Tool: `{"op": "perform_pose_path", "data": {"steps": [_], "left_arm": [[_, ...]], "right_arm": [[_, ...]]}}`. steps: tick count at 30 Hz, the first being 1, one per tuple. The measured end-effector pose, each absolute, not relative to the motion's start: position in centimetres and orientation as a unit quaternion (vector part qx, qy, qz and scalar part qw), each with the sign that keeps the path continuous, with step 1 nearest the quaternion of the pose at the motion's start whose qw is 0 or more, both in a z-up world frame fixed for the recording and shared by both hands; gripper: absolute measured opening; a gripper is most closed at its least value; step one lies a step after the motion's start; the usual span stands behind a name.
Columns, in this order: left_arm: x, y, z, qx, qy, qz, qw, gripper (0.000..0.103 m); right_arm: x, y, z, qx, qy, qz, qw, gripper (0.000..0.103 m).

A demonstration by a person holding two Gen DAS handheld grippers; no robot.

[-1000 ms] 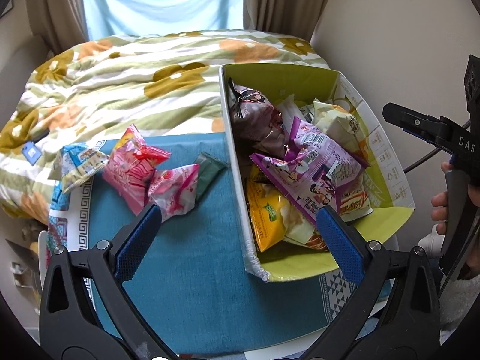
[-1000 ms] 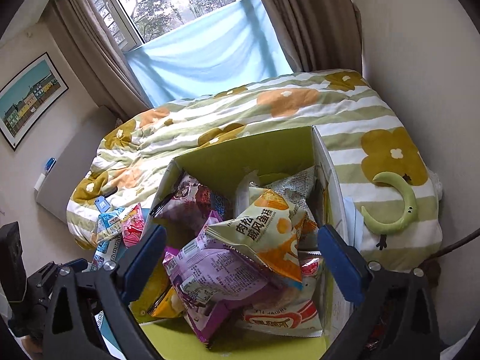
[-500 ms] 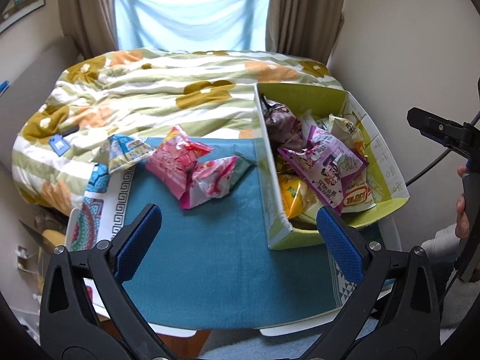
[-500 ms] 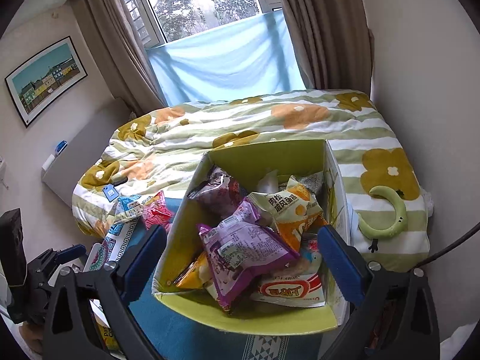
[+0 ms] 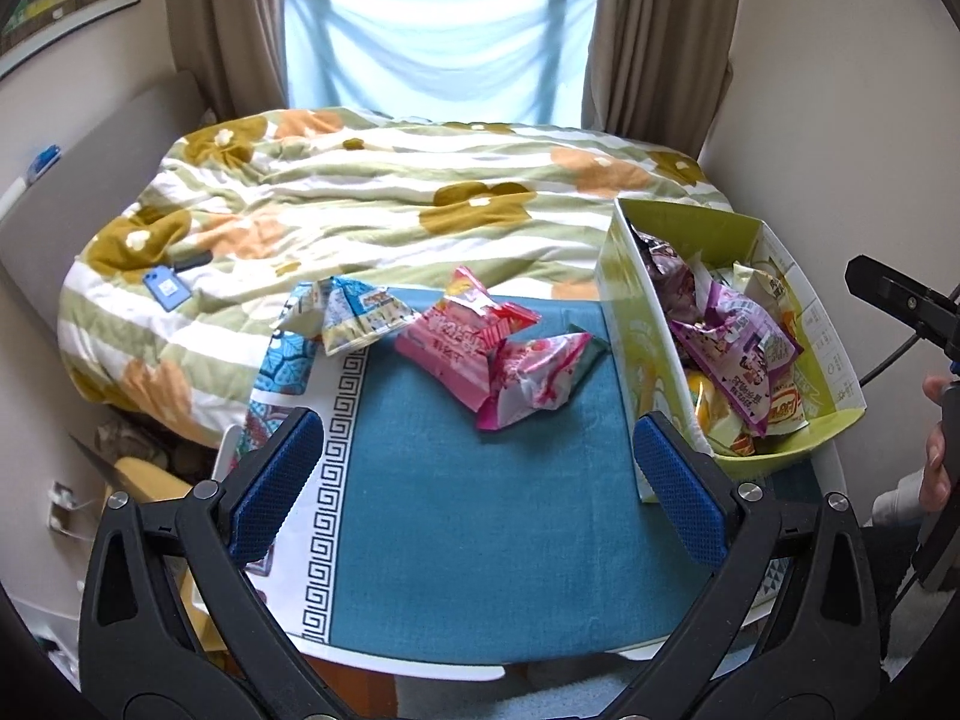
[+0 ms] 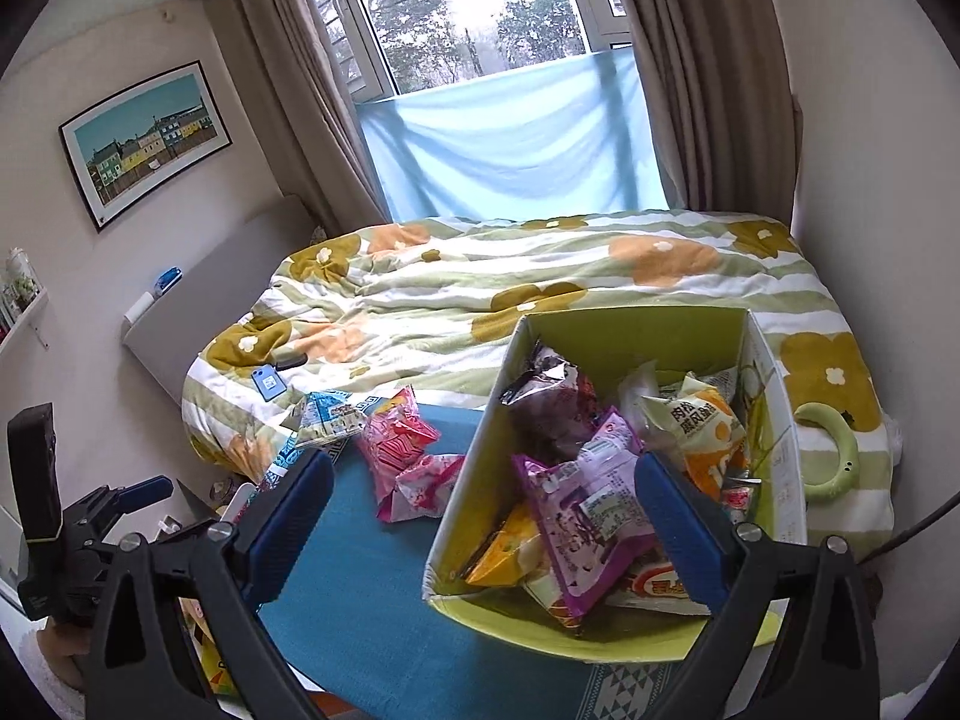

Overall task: Organize snacks
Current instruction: 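Withdraw both grippers from the box toward the remaining snacks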

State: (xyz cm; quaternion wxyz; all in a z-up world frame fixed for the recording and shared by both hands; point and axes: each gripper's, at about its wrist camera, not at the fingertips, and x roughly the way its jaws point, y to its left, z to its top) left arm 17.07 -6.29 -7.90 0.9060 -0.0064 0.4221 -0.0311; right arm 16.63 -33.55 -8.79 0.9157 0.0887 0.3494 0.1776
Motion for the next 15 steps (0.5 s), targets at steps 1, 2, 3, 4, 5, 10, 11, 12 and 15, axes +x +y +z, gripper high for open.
{"op": "perform_pose_path", "data": {"steps": [1,2,3,4,5,10,11,12,15], "left_arm": [[17.7,-5.6,-7.9,-0.004,0.422,-0.037,0.906,0.102],[18.5,-4.9,-8.0,-0.002,0.425,-0.043,0.904,0.102],[19.3,-4.2,-8.0,0.002,0.428,-0.05,0.902,0.102],[20.1,-3.6,-7.9,0.007,0.429,-0.058,0.902,0.102],[20.9,-3.0,-7.8,0.013,0.429,-0.066,0.901,0.102],[25.8,-0.4,-8.0,0.046,0.435,-0.113,0.892,0.102],[26.9,0.0,-8.2,0.053,0.437,-0.124,0.889,0.102],[28.0,0.3,-8.3,0.06,0.44,-0.134,0.886,0.102],[31.2,0.7,-8.6,0.078,0.447,-0.166,0.876,0.102]], "right_arm": [[16.6,-32.8,-8.9,0.087,0.349,0.176,0.917,0.1],[16.8,-31.9,-8.9,0.086,0.349,0.174,0.917,0.1],[17.1,-31.2,-9.1,0.086,0.349,0.171,0.917,0.1],[17.3,-30.3,-9.2,0.086,0.35,0.166,0.918,0.1],[17.6,-29.5,-9.4,0.088,0.353,0.16,0.918,0.1],[19.1,-25.3,-10.7,0.109,0.366,0.137,0.914,0.1],[19.4,-24.4,-11.0,0.112,0.369,0.13,0.914,0.1],[19.7,-23.6,-11.3,0.116,0.372,0.122,0.913,0.1],[20.4,-21.3,-12.4,0.131,0.379,0.098,0.911,0.1]]}}
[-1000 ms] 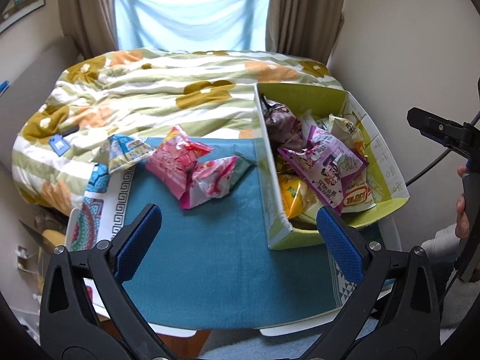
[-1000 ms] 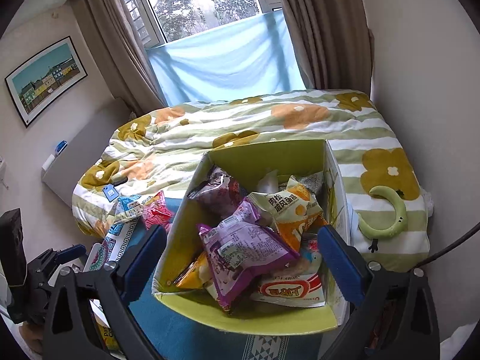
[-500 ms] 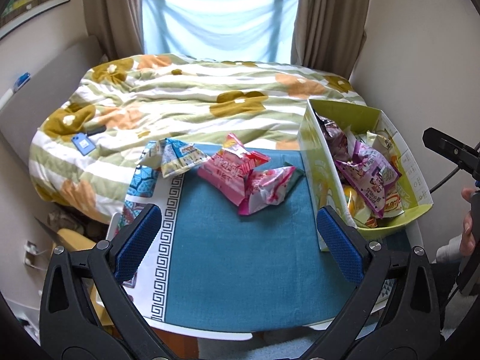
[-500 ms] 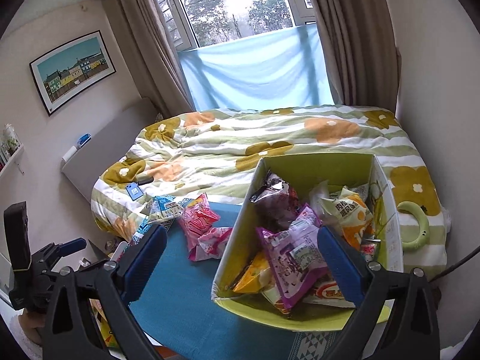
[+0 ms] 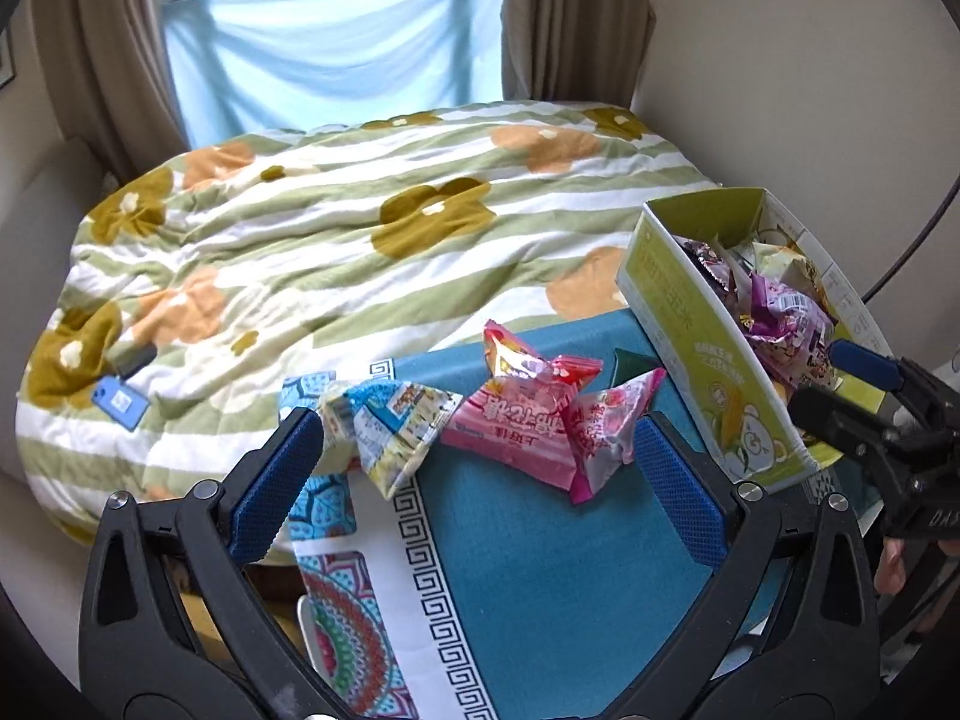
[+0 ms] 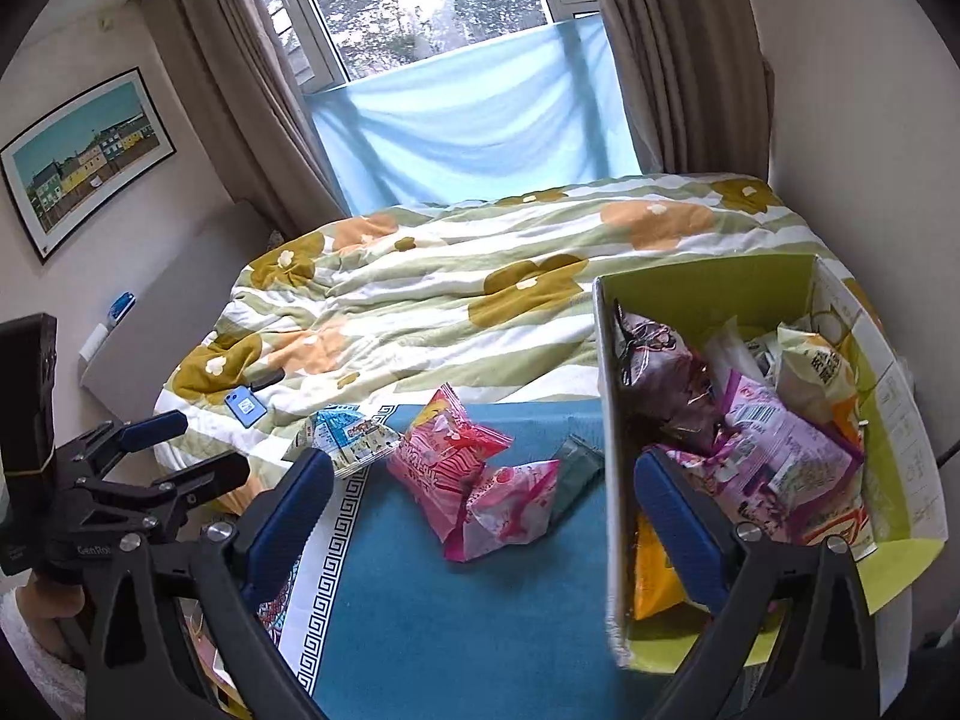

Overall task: Organize snacks
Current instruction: 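Withdraw both grippers from the box toward the remaining snacks, then grasp the pink cartoon bag with the left gripper while the right grasps the pink strawberry bag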

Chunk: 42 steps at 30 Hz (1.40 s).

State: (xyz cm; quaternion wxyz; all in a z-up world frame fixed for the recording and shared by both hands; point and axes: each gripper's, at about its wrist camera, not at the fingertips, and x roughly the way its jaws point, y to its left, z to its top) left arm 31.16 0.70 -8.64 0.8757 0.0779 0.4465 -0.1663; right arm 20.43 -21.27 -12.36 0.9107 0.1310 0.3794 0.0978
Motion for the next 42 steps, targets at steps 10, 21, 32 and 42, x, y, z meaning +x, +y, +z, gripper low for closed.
{"op": "perform_pose_path", "data": {"steps": [10,21,32,42], "left_arm": [[39.0,-2.5,-15.9,0.121,0.524,-0.286,0.793,0.102],[41.4,-6.4,-24.4,0.143,0.574,-0.312,0.743,0.102],[42.1,-6.6,-26.9,0.146,0.583,-0.313,0.735,0.068],[41.8,-6.5,-26.4,0.159,0.575,-0.312,0.739,0.062]], "right_arm": [[21.0,-16.3,-17.9,0.182,0.411,-0.014,0.893,0.1],[23.3,-14.7,-25.8,0.198,0.444,-0.109,0.867,0.1],[25.9,-15.0,-28.2,0.173,0.443,-0.121,0.872,0.1],[27.9,-14.3,-29.4,0.146,0.447,-0.096,0.877,0.094]]}}
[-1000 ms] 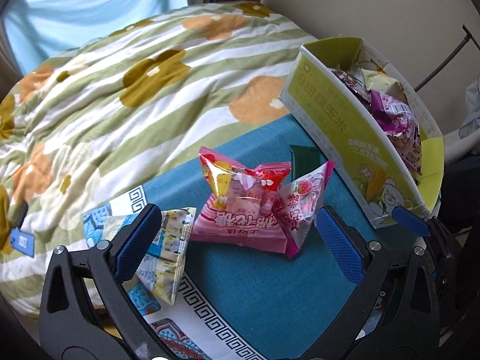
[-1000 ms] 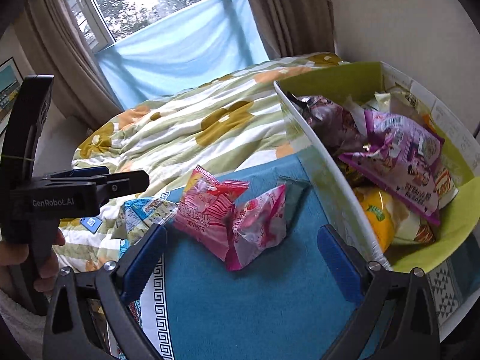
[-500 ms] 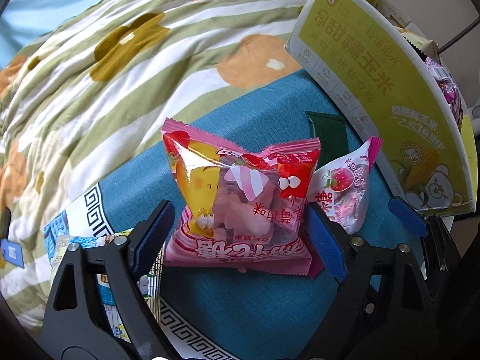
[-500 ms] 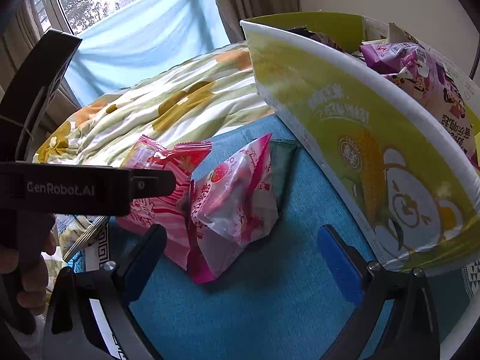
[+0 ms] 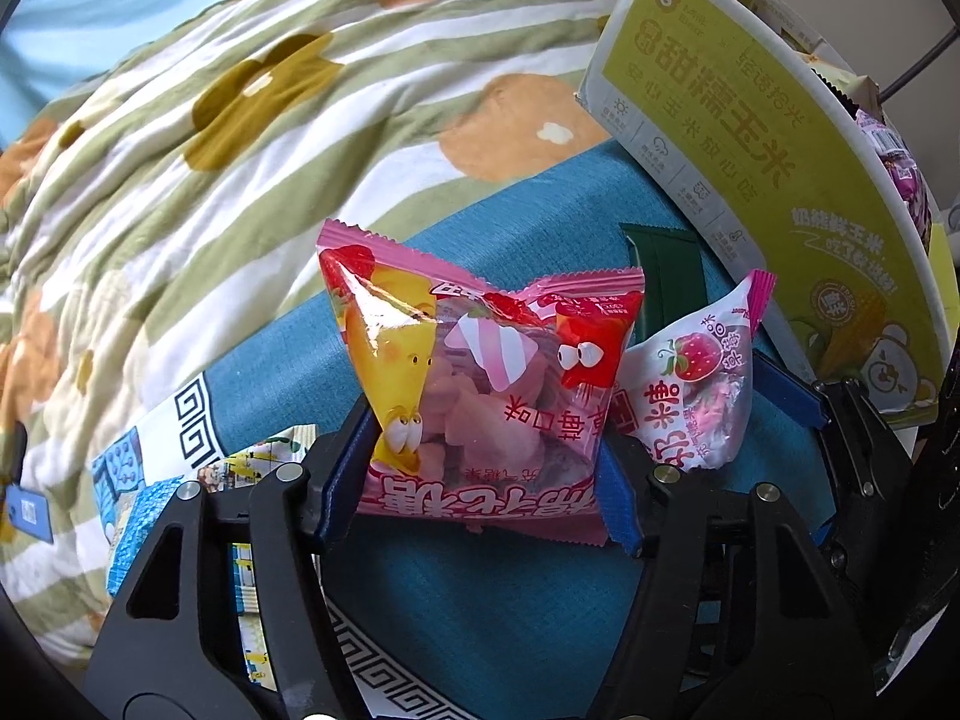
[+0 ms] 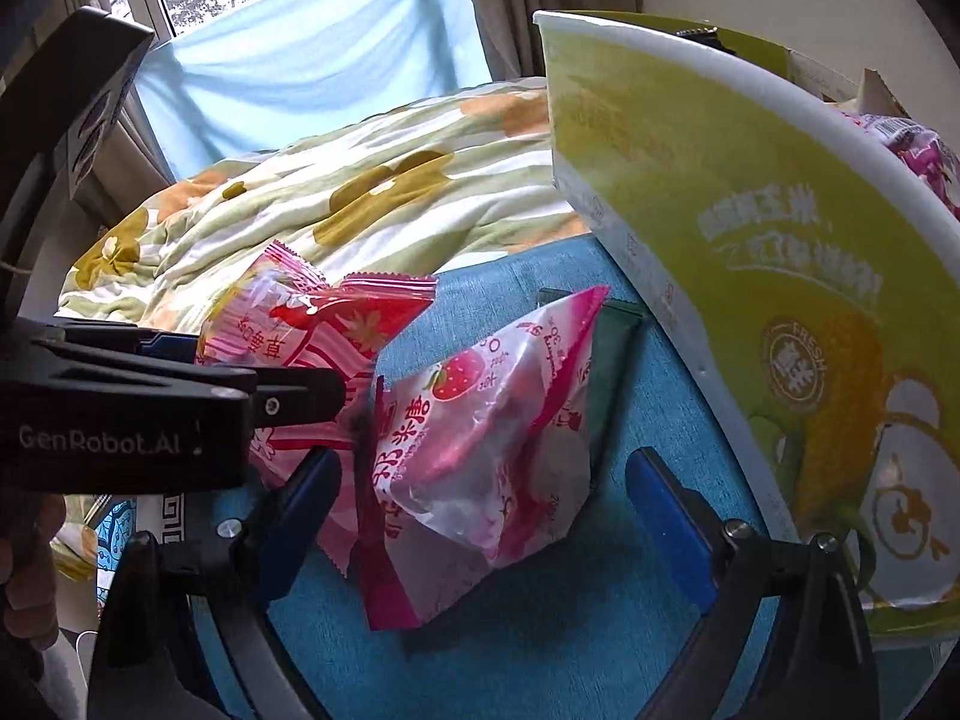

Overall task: Organize snacks
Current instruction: 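Grasp the pink cartoon bag with the left gripper while the right grasps the pink strawberry bag, then carry both pink bags over the box and open both grippers to drop them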

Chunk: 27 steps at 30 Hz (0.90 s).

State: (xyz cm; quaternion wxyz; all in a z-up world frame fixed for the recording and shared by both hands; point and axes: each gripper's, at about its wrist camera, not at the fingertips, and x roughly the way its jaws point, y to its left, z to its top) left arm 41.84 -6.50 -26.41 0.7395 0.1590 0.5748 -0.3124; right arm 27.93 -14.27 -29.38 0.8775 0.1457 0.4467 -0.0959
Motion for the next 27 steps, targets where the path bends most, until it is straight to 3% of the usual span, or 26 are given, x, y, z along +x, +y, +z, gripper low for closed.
{"op": "perform_pose_path", "data": {"steps": [7,12,27], "left_arm": [[41.6,-6.3,-26.4,0.154,0.576,-0.312,0.74,0.061],[41.5,-6.4,-25.9,0.152,0.572,-0.313,0.743,0.061],[38.6,-5.7,-18.0,0.127,0.52,-0.315,0.783,0.061]], "right_arm": [[28.8,-14.4,-30.3,0.135,0.459,-0.075,0.875,0.08],[28.9,-13.8,-30.3,0.107,0.467,-0.068,0.875,0.061],[25.9,-13.7,-25.5,0.099,0.445,-0.072,0.887,0.056]]}}
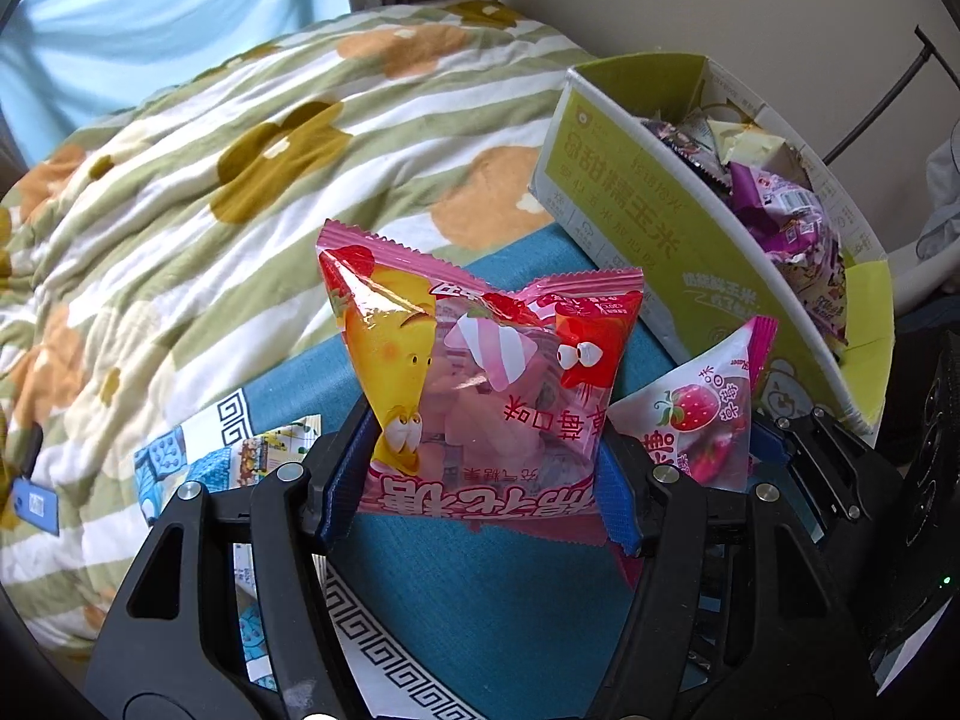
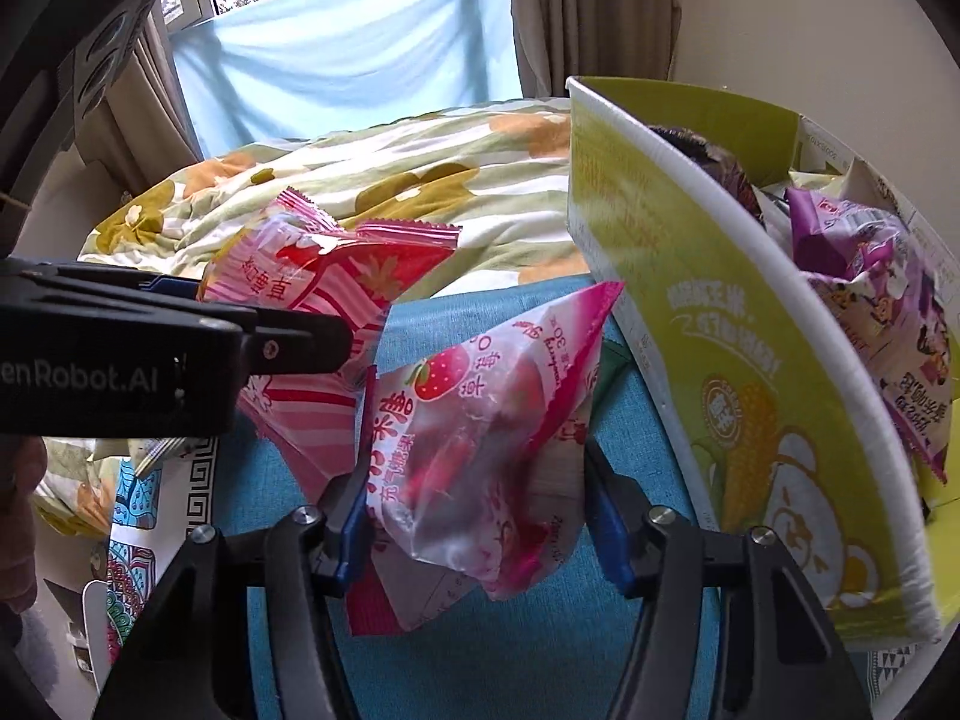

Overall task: Organize snacks
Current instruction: 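Carry both pink bags over the box and open both grippers to drop them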

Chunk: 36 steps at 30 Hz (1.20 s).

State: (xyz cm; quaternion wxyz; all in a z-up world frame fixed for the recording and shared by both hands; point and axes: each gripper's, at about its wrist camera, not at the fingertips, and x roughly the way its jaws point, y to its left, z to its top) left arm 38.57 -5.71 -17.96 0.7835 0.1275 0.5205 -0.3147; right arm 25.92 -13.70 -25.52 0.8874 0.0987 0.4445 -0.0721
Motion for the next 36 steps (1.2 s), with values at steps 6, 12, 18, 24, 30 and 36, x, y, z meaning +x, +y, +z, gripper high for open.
{"op": "perform_pose_path", "data": {"steps": [6,12,18,24,30,36], "left_arm": [[36.7,-5.3,-12.5,0.109,0.485,-0.299,0.814,0.061],[33.8,-7.0,-8.0,0.093,0.451,-0.278,0.843,0.061],[30.7,-11.1,-5.3,0.058,0.436,-0.268,0.857,0.061],[28.0,-18.1,-5.8,0.038,0.441,-0.274,0.854,0.061],[26.2,-24.8,-8.6,0.03,0.464,-0.265,0.845,0.062],[25.9,-28.0,-11.7,0.013,0.479,-0.232,0.846,0.075]], "right_arm": [[24.0,-14.4,-21.2,0.1,0.43,-0.056,0.896,0.056],[21.3,-16.6,-16.1,0.104,0.396,-0.03,0.912,0.056],[19.1,-22.0,-12.3,0.104,0.373,-0.009,0.922,0.056],[17.1,-29.3,-10.4,0.092,0.363,-0.019,0.927,0.056],[15.7,-35.8,-10.3,0.087,0.362,-0.026,0.928,0.056],[15.1,-40.4,-11.2,0.096,0.376,-0.013,0.922,0.056]]}}
